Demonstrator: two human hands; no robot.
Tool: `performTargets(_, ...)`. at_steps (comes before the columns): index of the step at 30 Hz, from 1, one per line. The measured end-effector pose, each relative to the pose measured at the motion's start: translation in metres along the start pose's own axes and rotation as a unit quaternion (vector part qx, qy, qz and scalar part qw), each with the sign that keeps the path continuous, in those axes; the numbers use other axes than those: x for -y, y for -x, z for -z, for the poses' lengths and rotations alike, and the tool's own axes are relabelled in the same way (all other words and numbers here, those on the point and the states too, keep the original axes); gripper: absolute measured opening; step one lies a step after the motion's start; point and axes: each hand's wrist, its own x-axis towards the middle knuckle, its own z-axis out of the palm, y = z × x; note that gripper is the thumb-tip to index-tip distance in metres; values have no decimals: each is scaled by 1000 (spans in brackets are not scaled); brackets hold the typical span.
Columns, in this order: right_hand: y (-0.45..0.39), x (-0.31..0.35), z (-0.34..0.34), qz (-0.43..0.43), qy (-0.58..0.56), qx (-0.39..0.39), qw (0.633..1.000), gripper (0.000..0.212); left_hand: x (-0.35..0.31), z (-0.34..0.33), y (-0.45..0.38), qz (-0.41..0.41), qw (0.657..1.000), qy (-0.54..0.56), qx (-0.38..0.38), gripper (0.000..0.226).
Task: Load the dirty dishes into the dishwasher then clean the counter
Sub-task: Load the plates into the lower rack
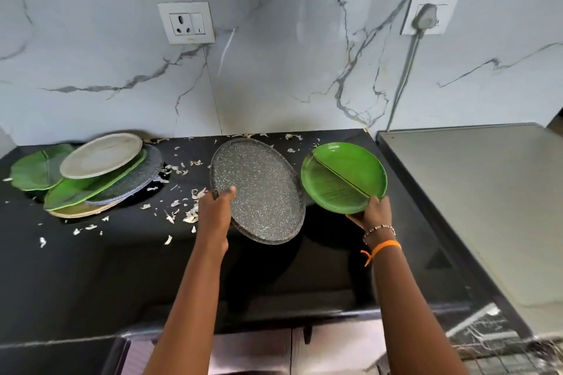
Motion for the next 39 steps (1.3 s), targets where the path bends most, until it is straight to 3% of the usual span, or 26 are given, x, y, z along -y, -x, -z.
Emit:
performTargets(3,44,1,30,53,5,-33,998,18,2,7,39,1,1000,-10,4,7)
performTargets(7,93,-9,85,140,95,-94,981,25,14,18,97,-16,999,-14,33,24)
performTargets(11,141,-33,148,158,132,-73,976,24,37,23,151,-22,998,-21,56,13)
performTargets(15,182,-45,214,159,186,-55,968,26,51,7,195,-31,993,-71,89,39)
performTargets(18,204,-42,258,139,186,-74,970,19,53,-18,226,-62,979,-121,150,48)
performTargets(27,241,-42,417,53,140,-161,975,29,87,-116,326,-97,906,-275,308,20)
performTargets(31,240,-50,486,-4,155,-212,965,30,113,-166,369,-61,883,-332,327,20)
performTargets(36,224,-60,562,-57,213,-179,959,32,151,-232,427,3,868,-346,356,37)
performTargets(39,212,-58,588,-64,235,-177,954,10,173,-261,447,10,854,-380,356,45)
